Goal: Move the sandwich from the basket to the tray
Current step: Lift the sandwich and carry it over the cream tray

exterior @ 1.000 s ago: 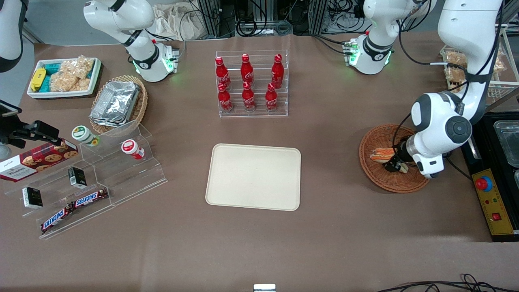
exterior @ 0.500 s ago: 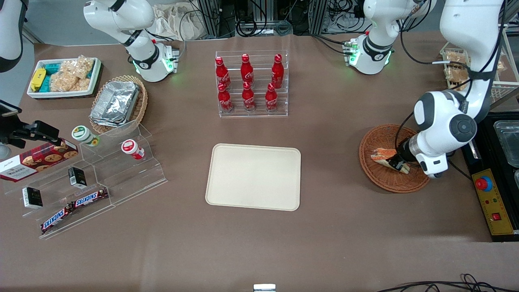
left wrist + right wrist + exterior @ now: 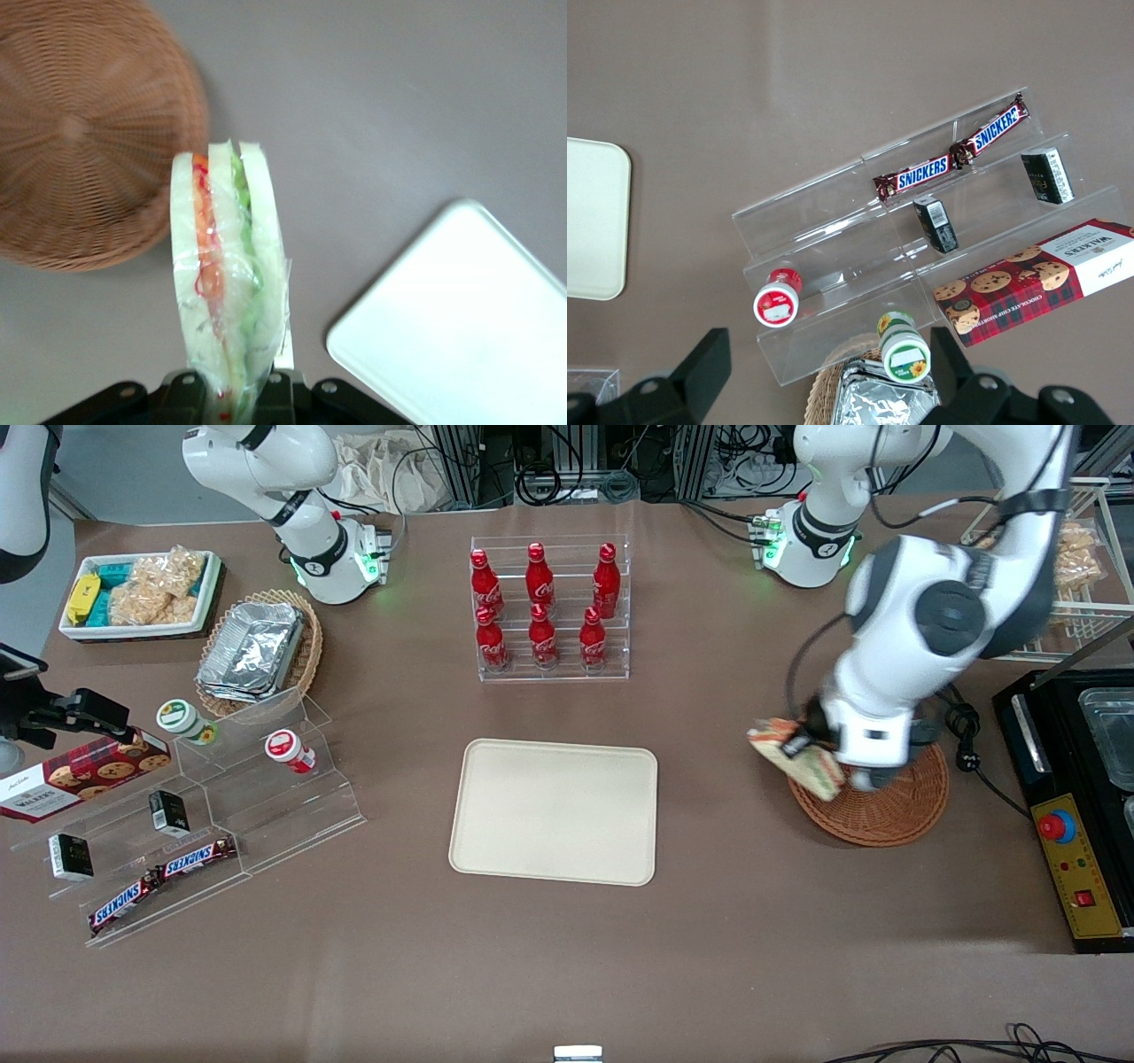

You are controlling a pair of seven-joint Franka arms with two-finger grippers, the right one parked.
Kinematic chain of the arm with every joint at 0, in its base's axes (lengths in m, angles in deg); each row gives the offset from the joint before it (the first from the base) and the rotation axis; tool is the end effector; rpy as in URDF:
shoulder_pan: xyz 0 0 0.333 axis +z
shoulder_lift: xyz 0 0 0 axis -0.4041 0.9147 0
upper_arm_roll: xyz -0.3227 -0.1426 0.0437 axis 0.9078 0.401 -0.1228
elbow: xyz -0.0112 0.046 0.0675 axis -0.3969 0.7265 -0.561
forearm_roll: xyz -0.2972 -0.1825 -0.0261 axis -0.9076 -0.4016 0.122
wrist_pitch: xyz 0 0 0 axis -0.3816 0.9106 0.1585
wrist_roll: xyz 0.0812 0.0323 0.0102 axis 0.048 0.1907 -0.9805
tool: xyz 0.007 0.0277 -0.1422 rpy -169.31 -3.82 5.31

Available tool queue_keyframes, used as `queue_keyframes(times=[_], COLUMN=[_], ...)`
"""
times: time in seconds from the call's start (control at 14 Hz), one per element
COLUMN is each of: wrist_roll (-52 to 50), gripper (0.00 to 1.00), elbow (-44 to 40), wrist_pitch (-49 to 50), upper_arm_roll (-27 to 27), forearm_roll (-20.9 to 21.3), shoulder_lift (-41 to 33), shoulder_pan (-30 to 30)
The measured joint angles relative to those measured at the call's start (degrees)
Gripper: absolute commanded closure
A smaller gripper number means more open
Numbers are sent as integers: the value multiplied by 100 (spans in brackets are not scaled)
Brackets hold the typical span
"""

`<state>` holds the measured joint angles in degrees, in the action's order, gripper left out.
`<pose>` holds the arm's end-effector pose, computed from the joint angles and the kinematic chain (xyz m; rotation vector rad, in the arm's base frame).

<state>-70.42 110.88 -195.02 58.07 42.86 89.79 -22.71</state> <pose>0.5136 -0.2063 0.4537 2.9571 0.8455 -0.0185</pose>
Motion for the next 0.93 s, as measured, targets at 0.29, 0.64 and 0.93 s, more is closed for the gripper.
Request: queue_keyframes(times=[0.29,0.64,0.93], wrist_roll=[1326,1643,1704], gripper=[100,100,100], elbow=[1,-13,-431], wrist_pitch=[-897,-2137,-2362], upper_arm_roll=[686,1090,1149], forearm_roll=[540,1850,2093], shoulder_lift=[659,1925,2588], shoulder_pan=[-20,-27,-245])
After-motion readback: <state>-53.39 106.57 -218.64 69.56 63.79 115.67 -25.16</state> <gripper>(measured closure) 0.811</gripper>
